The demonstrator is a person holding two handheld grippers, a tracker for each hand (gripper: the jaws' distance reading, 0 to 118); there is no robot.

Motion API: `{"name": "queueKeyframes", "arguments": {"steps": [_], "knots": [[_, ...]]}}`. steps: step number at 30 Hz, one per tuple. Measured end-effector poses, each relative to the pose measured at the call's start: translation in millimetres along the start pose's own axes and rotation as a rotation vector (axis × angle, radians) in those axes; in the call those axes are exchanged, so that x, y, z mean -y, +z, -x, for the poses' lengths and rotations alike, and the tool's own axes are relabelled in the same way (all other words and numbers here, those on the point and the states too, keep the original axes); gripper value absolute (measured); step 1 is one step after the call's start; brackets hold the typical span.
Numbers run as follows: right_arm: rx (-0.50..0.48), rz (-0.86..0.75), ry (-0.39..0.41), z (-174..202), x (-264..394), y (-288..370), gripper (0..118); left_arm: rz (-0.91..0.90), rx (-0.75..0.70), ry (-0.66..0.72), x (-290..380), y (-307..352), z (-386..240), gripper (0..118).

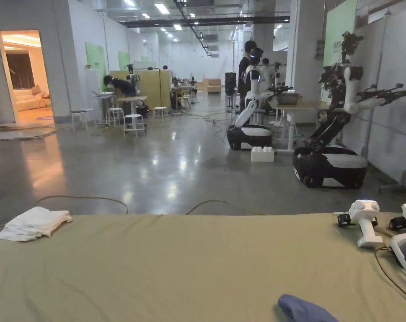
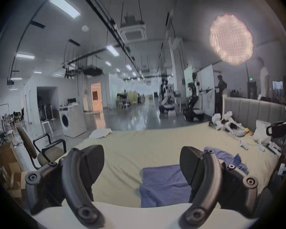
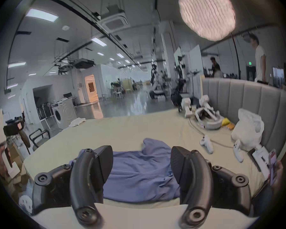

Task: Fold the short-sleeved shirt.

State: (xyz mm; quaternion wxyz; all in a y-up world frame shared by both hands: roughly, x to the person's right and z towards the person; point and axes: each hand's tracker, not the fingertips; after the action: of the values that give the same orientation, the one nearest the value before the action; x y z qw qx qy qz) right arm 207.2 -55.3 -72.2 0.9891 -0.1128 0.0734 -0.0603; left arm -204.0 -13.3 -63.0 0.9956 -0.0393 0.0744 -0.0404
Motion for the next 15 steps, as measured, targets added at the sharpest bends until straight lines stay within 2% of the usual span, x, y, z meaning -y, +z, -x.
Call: {"name": "queueKeyframes", "arguments": {"steps": [1,4,5,6,7,8,11,14,15], "knots": [[0.015,-0.014,0.034,10,-4,10,60,0.0,0.014,0.021,-5,15,-4,96],[0.014,-0.043,0.067,33,-12,36,50,-0.025,0.03,0.033,-11,47,-14,90],[0.01,-0.058,0.074,42,-22,40,31,-0.031,0.041,0.023,-13,57,-16,76],[0.018,-0.089,0.064,47,-24,47,11,-0.043,0.023,0.017,-14,65,-21,52],[0.019,-0.101,0.051,51,-27,54,4,-0.047,-0.031,0.02,-15,70,-24,8],[-0.008,-0.111,0.033,54,-31,59,0,-0.069,-0.055,0.025,-13,75,-24,1],[0.012,-0.123,0.028,53,-36,58,0,-0.053,0.021,0.095,-18,89,-17,0],[0.052,-0.137,0.115,54,-35,52,0,-0.019,0.074,0.137,-20,89,-11,0],[0.054,-0.142,0.114,55,-34,52,0,-0.012,0.07,0.141,-20,86,-9,0]]}}
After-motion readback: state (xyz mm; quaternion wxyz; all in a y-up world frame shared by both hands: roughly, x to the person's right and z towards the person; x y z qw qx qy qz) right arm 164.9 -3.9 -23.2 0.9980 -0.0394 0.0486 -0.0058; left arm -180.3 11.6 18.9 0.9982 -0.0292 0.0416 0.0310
